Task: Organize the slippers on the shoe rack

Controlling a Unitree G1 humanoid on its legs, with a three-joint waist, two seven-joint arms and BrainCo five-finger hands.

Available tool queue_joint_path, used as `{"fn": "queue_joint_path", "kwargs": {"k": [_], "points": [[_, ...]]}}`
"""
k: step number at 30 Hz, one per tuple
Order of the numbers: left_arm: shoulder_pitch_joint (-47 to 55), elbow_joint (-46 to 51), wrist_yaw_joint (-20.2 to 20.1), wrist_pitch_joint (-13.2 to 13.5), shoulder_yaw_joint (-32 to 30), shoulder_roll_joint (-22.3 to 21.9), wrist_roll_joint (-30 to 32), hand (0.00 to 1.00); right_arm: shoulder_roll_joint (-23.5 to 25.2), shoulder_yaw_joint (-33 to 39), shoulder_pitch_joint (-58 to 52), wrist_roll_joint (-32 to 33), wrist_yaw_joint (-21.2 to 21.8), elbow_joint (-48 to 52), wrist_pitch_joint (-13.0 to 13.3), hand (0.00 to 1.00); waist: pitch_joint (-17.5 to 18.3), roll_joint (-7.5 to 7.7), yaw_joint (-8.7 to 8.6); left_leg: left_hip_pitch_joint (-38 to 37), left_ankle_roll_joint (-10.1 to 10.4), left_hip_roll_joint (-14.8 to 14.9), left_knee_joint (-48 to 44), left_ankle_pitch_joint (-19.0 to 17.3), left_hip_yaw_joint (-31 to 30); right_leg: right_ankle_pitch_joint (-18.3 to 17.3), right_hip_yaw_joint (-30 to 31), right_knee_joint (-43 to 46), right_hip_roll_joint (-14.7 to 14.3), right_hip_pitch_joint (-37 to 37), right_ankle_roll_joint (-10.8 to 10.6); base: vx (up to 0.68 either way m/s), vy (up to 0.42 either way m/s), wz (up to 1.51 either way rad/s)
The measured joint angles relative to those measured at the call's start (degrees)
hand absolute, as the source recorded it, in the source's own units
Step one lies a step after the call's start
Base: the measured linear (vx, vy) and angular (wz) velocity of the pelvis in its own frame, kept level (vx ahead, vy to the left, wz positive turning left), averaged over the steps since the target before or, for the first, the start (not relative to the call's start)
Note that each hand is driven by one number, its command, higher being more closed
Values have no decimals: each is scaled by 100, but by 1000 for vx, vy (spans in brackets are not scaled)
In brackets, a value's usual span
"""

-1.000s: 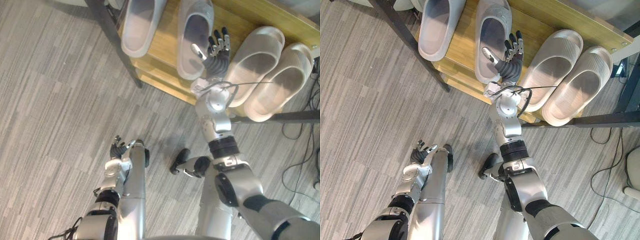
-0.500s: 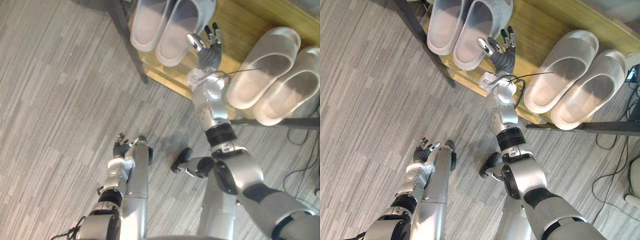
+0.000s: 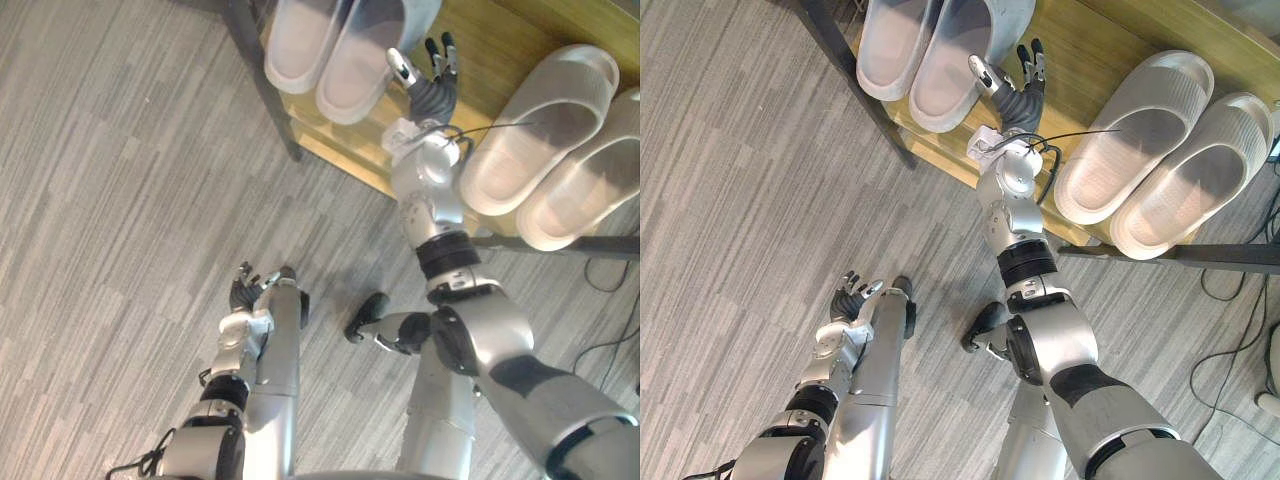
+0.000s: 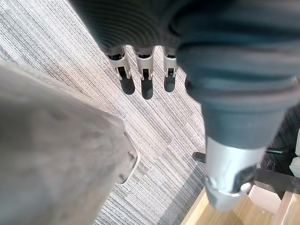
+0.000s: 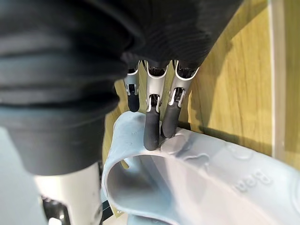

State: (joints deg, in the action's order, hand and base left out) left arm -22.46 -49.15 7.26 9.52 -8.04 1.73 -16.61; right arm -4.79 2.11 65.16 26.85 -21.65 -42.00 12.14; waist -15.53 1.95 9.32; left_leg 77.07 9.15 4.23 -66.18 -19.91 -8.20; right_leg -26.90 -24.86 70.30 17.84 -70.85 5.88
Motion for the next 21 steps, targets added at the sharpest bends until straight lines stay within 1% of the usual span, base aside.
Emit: {"fn": "queue_joint_path", "kwargs": {"k": [1, 2, 3, 6, 7, 8, 10, 11, 13, 15, 18, 19, 20, 21], "points": [[10, -2, 0, -16, -1, 7, -7, 0, 7, -1, -16, -13, -46, 11, -34, 0, 0, -1, -9, -25, 0, 16, -4, 0, 25, 9, 24, -4, -12, 8, 11, 0, 63, -10], [18, -4, 0, -34, -1, 17, -49, 0, 10, -3, -116, -246, -128, 130, -121, 0, -11, -17, -26, -91, -3, 44, -10, -2, 60, 22, 61, -16, -39, 49, 31, -2, 74, -10], [18, -6, 0, -37, -2, 17, -51, 0, 8, -3, -136, -293, -138, 149, -132, 0, -21, -31, -27, -110, -3, 51, -13, -2, 60, 23, 60, -22, -45, 72, 33, -5, 71, -12], [152, -5, -4, -105, -19, 68, -103, 0, 13, -4, -657, -779, -205, 745, -251, 0, -34, -51, -65, -354, -42, 162, -4, -24, 182, 42, 124, -73, -104, 268, 52, -8, 57, -13], [162, -5, -4, -116, -27, 77, -107, 0, 12, 0, -704, -830, -207, 794, -252, 0, -34, -51, -74, -378, -47, 174, 3, -26, 199, 36, 133, -81, -110, 288, 41, -30, 56, -19], [200, -8, -12, -142, -130, 96, -151, 0, 4, 0, -848, -951, -213, 1010, -288, 0, -34, -51, -99, -466, -57, 252, 31, -32, 276, 63, 176, -141, -173, 332, -25, -25, 34, -17], [228, -9, -16, -147, -193, 104, -153, 0, 3, -1, -935, -1033, -214, 1144, -326, 0, -35, -49, -122, -527, -60, 293, 64, -31, 313, 93, 182, -193, -196, 371, -23, -30, 50, -18], [269, -7, -28, -149, -216, 132, -157, 0, -10, -1, -1089, -1123, -218, 1385, -348, 0, -35, -49, -187, -619, -85, 314, 123, -15, 353, 121, 190, -248, -208, 447, -18, -29, 56, -11], [298, -6, -40, -150, -216, 141, -159, 0, -13, -8, -1183, -1140, -219, 1567, -356, 0, -35, -49, -209, -680, -86, 325, 134, -15, 372, 123, 207, -255, -217, 491, -19, -12, 32, -4], [334, -1, -92, -151, -216, 145, -154, 0, -15, -95, -1321, -1359, -205, 1931, -349, 0, -34, -49, -250, -768, -90, 336, 161, -17, 426, 142, 268, -262, -228, 526, -8, -4, 31, -6], [437, -7, -136, -159, -220, 159, -138, 0, -14, -501, -1706, -1669, -149, 2430, -349, 0, -34, -49, -306, -1077, -101, 418, 278, -24, 481, 189, 274, -424, -316, 809, 27, 21, 43, -12], [509, -4, -161, -172, -210, 126, -114, 0, -16, -665, -1961, -1814, -96, 2642, -356, 0, -33, -46, -342, -1297, -101, 421, 391, -23, 515, 218, 286, -508, -337, 1013, 31, 47, 29, -4], [646, -3, -221, -198, -209, 65, -54, 0, -26, -875, -2368, -1962, 20, 2958, -359, 0, -32, -45, -376, -1652, -103, 436, 573, -23, 583, 224, 303, -685, -373, 1320, -3, 50, 28, -4], [686, -3, -234, -207, -208, 49, -32, 0, -27, -940, -2478, -2006, 56, 3042, -357, 0, -31, -43, -387, -1760, -110, 437, 635, -18, 608, 226, 314, -742, -381, 1413, -35, 57, 37, -7]]}}
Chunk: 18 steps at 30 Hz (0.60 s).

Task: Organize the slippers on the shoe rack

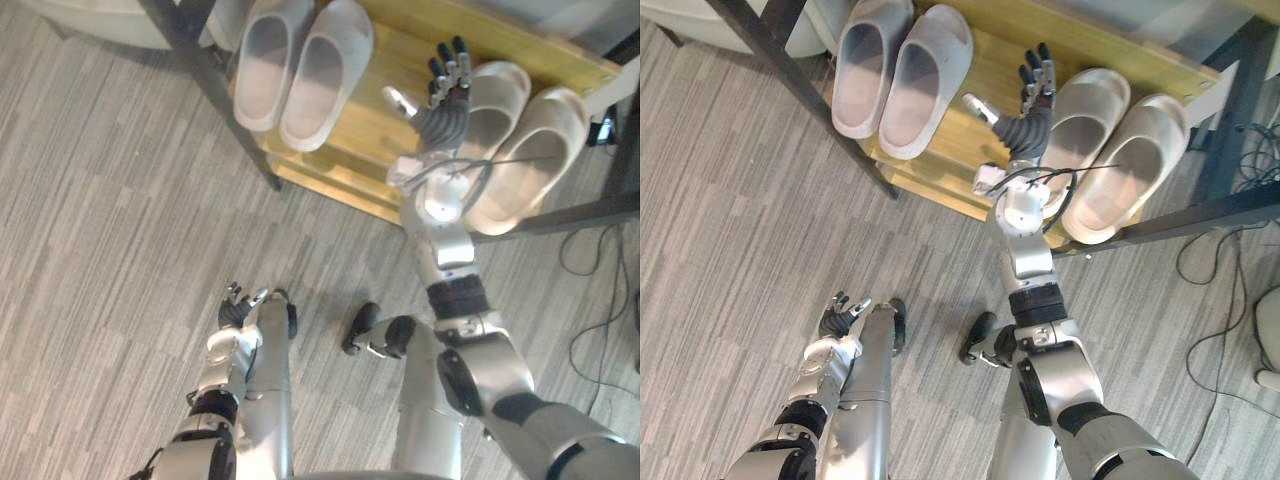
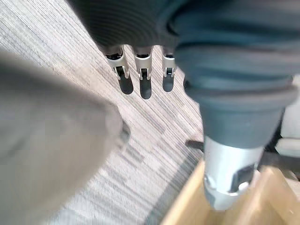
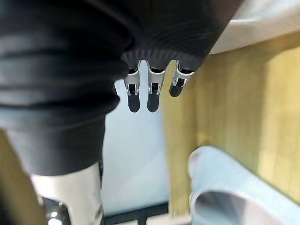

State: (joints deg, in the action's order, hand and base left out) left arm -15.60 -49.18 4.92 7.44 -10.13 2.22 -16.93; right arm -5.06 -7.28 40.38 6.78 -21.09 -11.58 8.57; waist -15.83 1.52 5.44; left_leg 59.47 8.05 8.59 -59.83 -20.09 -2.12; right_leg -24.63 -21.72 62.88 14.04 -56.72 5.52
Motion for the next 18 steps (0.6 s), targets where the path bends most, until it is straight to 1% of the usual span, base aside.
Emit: {"fn": "queue_joint_path", "kwargs": {"k": [2, 3, 4, 5, 6, 7, 9, 10, 12, 14, 16, 17, 18], "points": [[293, -19, -51, -54, 145, -97, 162, 0, -100, -463, -848, -266, 300, 647, 0, 0, 47, 1, -138, -740, -117, 6, 573, 71, 188, 124, 20, -501, -35, 653, -74, 71, 49, -1], [326, -26, -52, -53, 183, -102, 178, 0, -127, -508, -953, -290, 322, 716, 2, 0, 69, 2, -152, -805, -130, 7, 630, 79, 208, 143, 21, -558, -43, 710, -88, 55, 39, 0], [425, -51, -51, -34, 262, -133, 242, 0, -198, -653, -1273, -373, 427, 903, 11, 0, 122, 9, -196, -1037, -151, 21, 832, 120, 279, 201, 19, -759, -73, 917, -129, 99, 67, -8], [563, -135, -108, -64, 423, -139, 351, 0, -297, -769, -1900, -542, 654, 1096, 16, 0, 164, 24, -229, -1579, -192, 80, 1215, 189, 453, 330, 28, -1143, -132, 1410, -176, 121, 82, -10], [681, -180, -165, -77, 570, -147, 388, 0, -360, -778, -2255, -654, 751, 1094, 20, 0, 234, 27, -244, -1855, -201, 78, 1423, 229, 530, 396, 36, -1343, -156, 1661, -195, 133, 87, -10], [730, -193, -181, -76, 613, -159, 422, 0, -383, -777, -2381, -695, 788, 1090, 20, 0, 257, 28, -248, -1959, -181, 76, 1494, 251, 553, 420, 38, -1417, -167, 1749, -216, 102, 64, -13], [1108, -213, -269, -78, 1017, -269, 595, 0, -432, -760, -3316, -875, 1087, 1064, 13, 0, 490, 52, -277, -2736, -228, 59, 2126, 382, 825, 625, 133, -2032, -255, 2398, -347, 134, 87, -23], [1146, -214, -277, -79, 1073, -270, 616, 0, -432, -748, -3407, -892, 1121, 1055, 13, 0, 524, 52, -282, -2813, -235, 55, 2207, 397, 854, 651, 144, -2106, -267, 2462, -364, 143, 95, -28], [1339, -249, -306, -76, 1586, -265, 754, 0, -376, -604, -4070, -936, 1400, 718, 21, 0, 751, 104, -344, -3490, -283, -34, 2924, 596, 1083, 873, 249, -2707, -314, 2965, -470, 156, 112, -24], [1324, -295, -312, -67, 1851, -175, 825, 0, -375, -497, -4281, -946, 1506, 302, 30, 0, 881, 102, -379, -3724, -288, -93, 3283, 729, 1129, 1012, 268, -3029, -343, 3147, -506, 98, 84, -9], [1278, -383, -413, -54, 2103, -42, 1006, 0, -372, -154, -4277, -925, 1673, -981, -38, 0, 973, 60, -512, -4377, -321, -208, 4289, 1165, 1286, 1440, 313, -3911, -489, 3662, -593, 101, 81, -18], [1275, -383, -413, -51, 2126, -27, 1029, 0, -375, -94, -4283, -924, 1675, -1126, -55, 0, 987, 35, -521, -4471, -326, -217, 4427, 1225, 1313, 1513, 320, -4048, -513, 3729, -601, 102, 78, -25], [1257, -386, -413, -50, 2155, 14, 1080, 0, -378, 78, -4288, -922, 1689, -1505, -81, 0, 1017, -17, -553, -4680, -333, -240, 4757, 1366, 1370, 1675, 329, -4363, -578, 3911, -628, 89, 67, -20]]}}
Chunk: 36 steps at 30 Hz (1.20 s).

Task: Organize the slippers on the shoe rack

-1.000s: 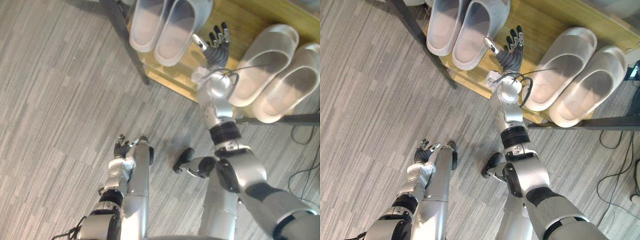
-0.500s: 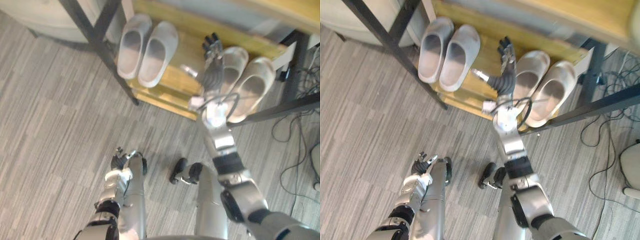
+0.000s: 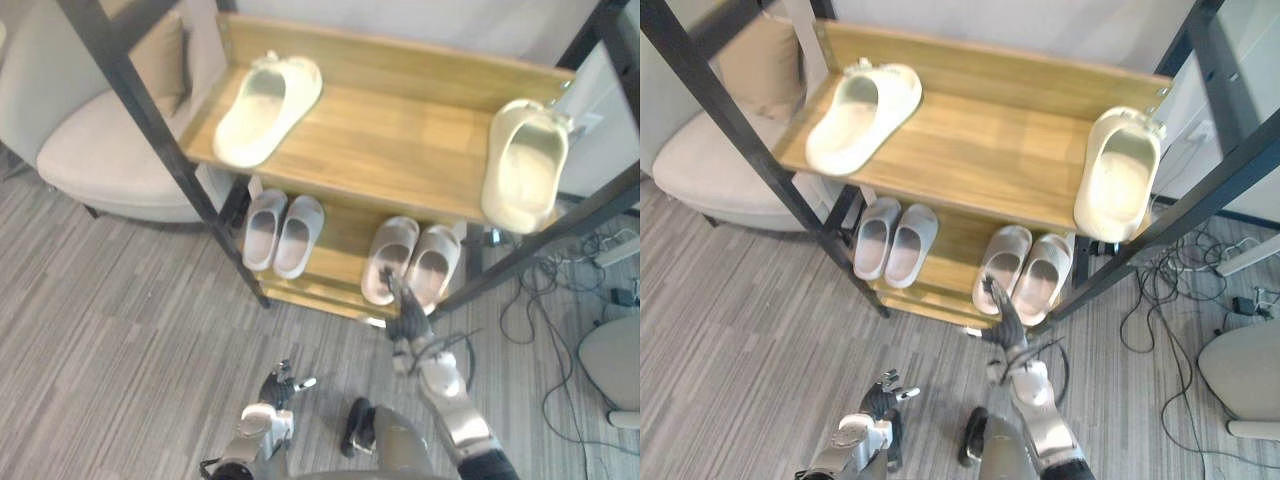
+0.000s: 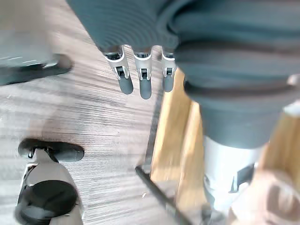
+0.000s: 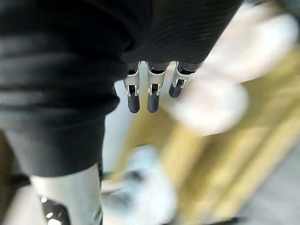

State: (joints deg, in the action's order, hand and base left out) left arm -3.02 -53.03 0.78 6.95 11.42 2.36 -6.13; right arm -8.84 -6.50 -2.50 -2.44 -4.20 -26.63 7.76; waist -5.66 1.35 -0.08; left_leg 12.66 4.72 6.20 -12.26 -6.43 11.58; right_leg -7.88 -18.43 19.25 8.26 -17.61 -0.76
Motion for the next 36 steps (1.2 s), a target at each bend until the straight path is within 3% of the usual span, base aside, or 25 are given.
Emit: {"fn": "queue_joint_path", "kwargs": {"k": [4, 7, 12, 15, 23, 29, 36], "points": [[50, 243, -20, -2, 241, 344, 156, 0, -56, 628, -49, -4, 29, -1293, -91, 0, 88, -185, -85, -556, 4, -49, 623, 242, 49, 485, -21, -1013, -190, 721, -94, 82, 67, -7], [263, 713, -227, 160, 530, 675, 107, 0, -76, 880, -92, 3, 44, -2072, -116, 0, 153, -296, -85, -732, -17, -88, 796, 294, 25, 775, -43, -1593, -274, 1087, -130, 11, 20, 3], [52, 189, -216, 225, 803, 524, 172, 0, 326, 1414, -216, 55, -56, -3065, -198, 0, 167, -341, -112, -1158, -61, -192, 1170, 418, 48, 1205, 18, -2432, -373, 1681, -166, -11, -6, -5], [-53, 386, -206, 222, 1069, 516, 162, 0, 358, 1561, -216, 67, -117, -3070, -202, 0, 164, -324, -183, -1229, -77, -203, 1218, 448, 45, 1230, 24, -2437, -375, 1723, -153, -46, -15, -5], [226, 3038, -363, 297, 2138, 651, -485, 0, 390, 1952, -209, 76, -273, -3255, -261, 0, 168, -271, -223, -1320, -132, -266, 1418, 526, -75, 1207, -15, -2476, -374, 1765, -180, -43, -8, 6], [265, 4694, -468, 444, 2136, 883, -1129, 0, 347, 1947, -214, 72, -320, -3310, -260, 0, 182, -279, -227, -1393, -151, -281, 1515, 538, -75, 1203, 2, -2473, -387, 1782, -182, 0, 0, 0], [142, 5531, -366, 602, 2085, 936, -1436, 0, 286, 1721, -196, 58, -318, -3310, -258, 0, 188, -272, -230, -1444, -153, -320, 1561, 537, -68, 1201, 15, -2437, -381, 1798, -186, 33, 2, -2]]}}
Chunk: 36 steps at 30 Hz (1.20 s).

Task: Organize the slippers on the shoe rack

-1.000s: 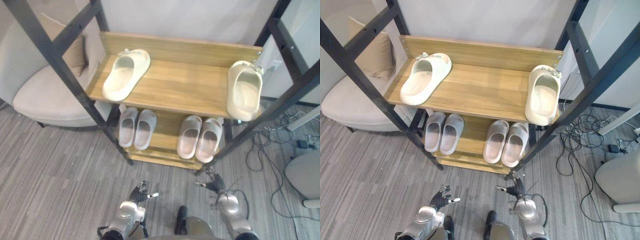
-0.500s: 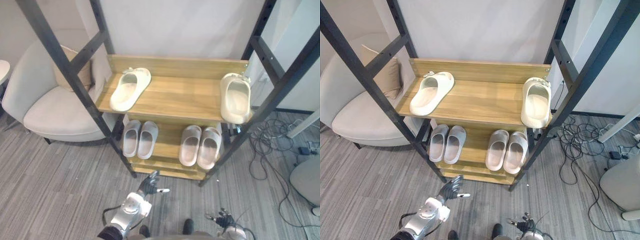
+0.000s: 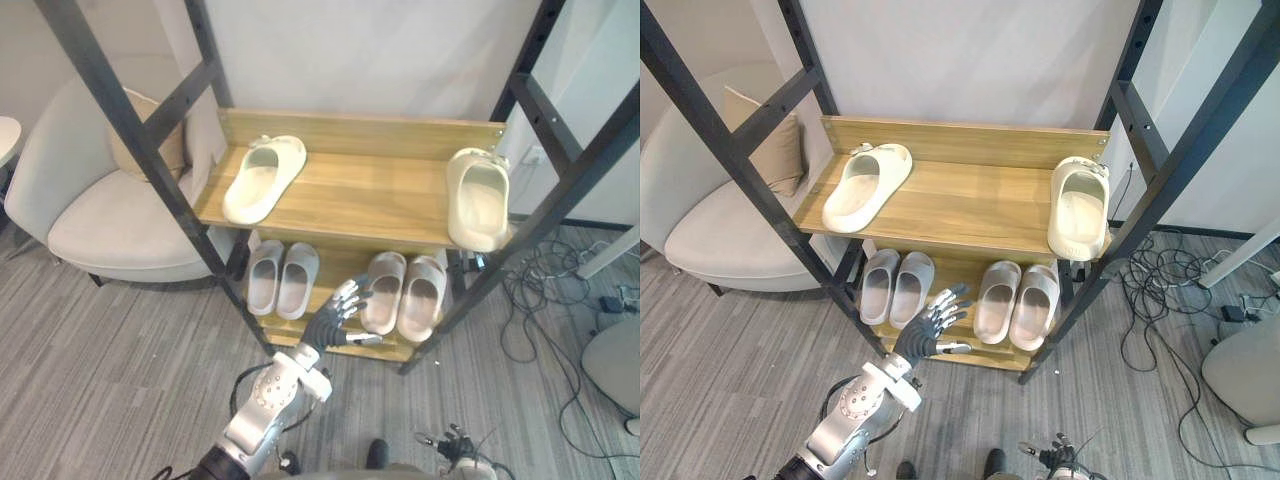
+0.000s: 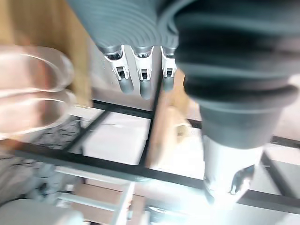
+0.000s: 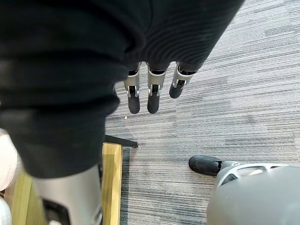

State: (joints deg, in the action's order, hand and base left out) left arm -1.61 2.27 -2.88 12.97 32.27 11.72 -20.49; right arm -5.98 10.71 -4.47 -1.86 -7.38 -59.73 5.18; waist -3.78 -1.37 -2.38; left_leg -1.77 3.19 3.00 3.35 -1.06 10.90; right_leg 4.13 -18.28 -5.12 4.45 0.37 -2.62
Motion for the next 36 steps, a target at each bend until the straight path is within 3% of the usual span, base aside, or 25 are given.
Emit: {"fn": "queue_joint_path", "kwargs": {"k": [11, 17, 26, 36], "points": [[-1037, 111, 826, 127, -1054, 87, 148, 0, -89, -209, -19, -55, 13, -18, -5, 0, 14, 25, -52, -104, -19, -30, 47, 10, 33, 3, 46, -40, 33, 57, -3, -36, 2, -1], [-1858, -480, 1184, 185, -1562, 230, 355, 0, -95, -207, -13, -85, 35, -19, -16, 0, 14, 39, -106, -31, -18, -24, 73, 10, 96, 7, 109, -39, 19, -61, 0, -4, -11, -6], [-3203, -2134, 1519, 154, -2018, 1063, 581, 0, -89, -186, -10, -97, 83, -2, -51, 0, 9, 95, -184, -33, -19, -51, 142, 9, 193, 32, 182, -10, 23, -142, 0, 13, -2, -6], [-4060, -3343, 1555, 18, -2265, 1861, 802, 0, -66, 41, -28, -94, 180, -4, -65, 0, -84, 164, -227, 85, -25, -69, 140, 9, 348, 106, 384, -22, 21, -363, 13, -32, 4, -9]]}}
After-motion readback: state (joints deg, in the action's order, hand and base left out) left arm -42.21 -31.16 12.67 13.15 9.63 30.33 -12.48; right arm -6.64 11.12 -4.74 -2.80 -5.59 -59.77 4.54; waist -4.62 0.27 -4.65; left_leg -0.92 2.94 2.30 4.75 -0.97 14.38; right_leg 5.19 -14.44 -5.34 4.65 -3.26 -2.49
